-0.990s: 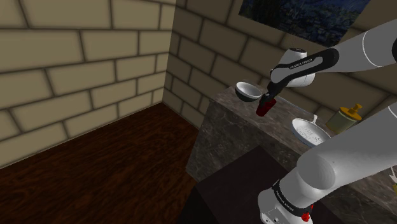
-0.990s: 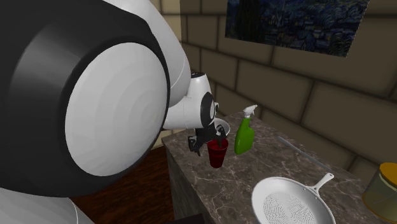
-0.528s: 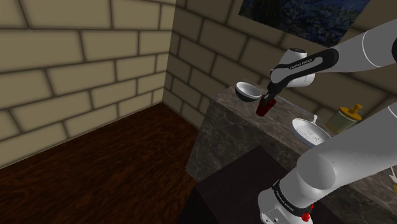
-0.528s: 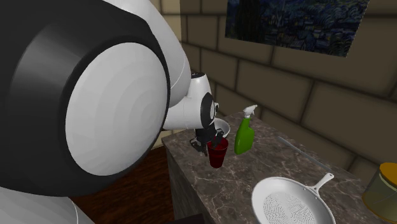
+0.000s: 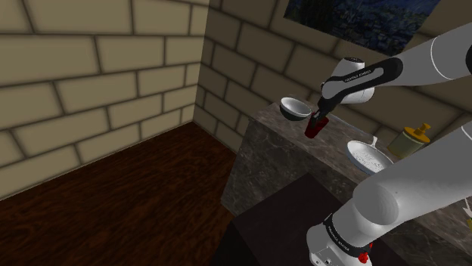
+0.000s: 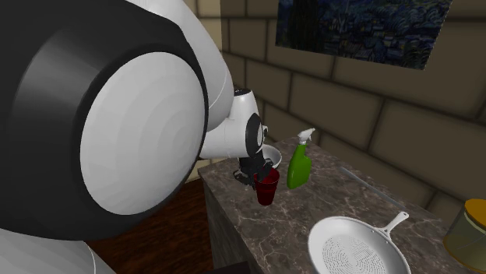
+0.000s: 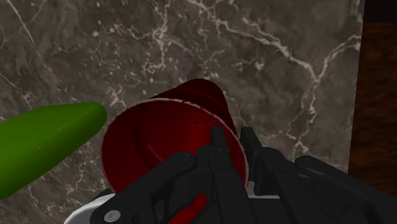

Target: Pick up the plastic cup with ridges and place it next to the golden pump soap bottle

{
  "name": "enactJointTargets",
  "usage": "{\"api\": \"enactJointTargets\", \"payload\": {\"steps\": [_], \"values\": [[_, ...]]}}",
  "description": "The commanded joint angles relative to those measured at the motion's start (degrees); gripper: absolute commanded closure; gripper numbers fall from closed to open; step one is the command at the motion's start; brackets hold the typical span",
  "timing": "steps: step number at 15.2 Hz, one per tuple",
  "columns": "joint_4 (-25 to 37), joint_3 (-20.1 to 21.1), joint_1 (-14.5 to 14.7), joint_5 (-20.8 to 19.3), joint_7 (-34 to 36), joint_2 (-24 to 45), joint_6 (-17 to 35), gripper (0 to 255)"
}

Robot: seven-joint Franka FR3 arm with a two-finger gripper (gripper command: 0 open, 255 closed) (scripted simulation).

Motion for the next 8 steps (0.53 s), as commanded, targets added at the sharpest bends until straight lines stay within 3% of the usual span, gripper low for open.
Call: {"api": "enactJointTargets", "payload": {"steps": [1,8], "values": [[0.3,0.1,0.0,-0.1,0.0,-0.6,-0.9,255],[2.8,0.9,0.0,-0.1,-0.4,-4.3,-7.0,255]]}}
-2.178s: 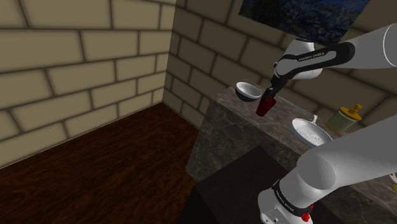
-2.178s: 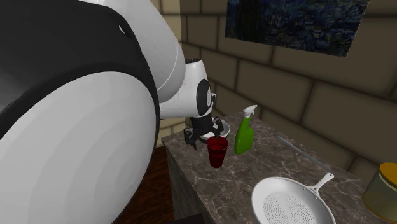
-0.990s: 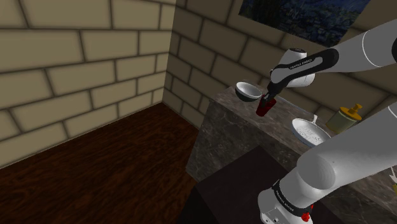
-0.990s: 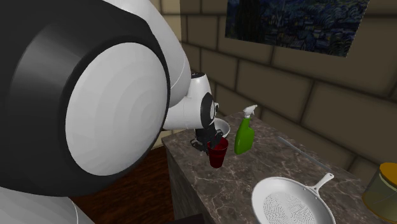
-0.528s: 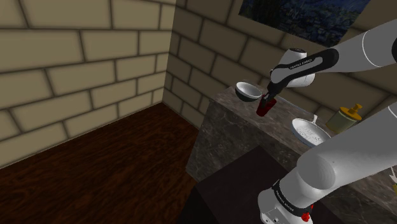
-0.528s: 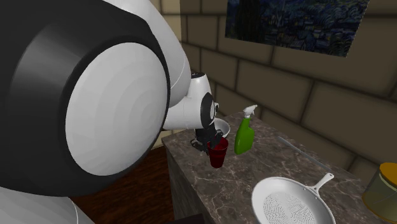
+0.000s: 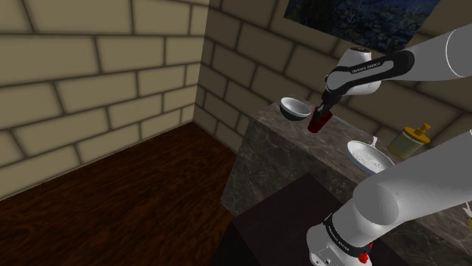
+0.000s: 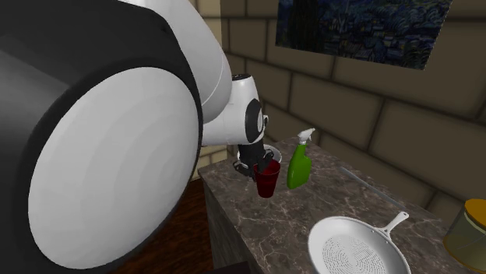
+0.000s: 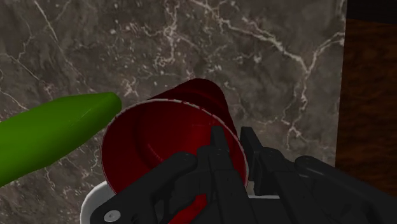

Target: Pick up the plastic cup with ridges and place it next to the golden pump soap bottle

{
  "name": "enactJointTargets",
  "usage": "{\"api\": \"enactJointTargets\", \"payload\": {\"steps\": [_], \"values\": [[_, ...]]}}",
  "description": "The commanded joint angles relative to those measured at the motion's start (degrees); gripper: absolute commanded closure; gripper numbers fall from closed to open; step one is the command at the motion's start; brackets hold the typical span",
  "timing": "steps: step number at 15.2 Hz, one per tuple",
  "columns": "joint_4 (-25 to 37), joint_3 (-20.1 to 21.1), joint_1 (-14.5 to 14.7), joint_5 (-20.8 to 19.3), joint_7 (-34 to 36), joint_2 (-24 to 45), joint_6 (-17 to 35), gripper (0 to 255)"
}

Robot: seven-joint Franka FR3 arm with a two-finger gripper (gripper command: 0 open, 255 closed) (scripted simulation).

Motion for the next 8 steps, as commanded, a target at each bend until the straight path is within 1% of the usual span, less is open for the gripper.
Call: {"api": "enactJointTargets", "payload": {"steps": [1,8], "values": [[0.8,0.2,0.0,0.0,-0.2,-1.1,-1.9,255],[4.0,1.0,0.1,0.3,-0.7,-3.9,-7.8,255]]}}
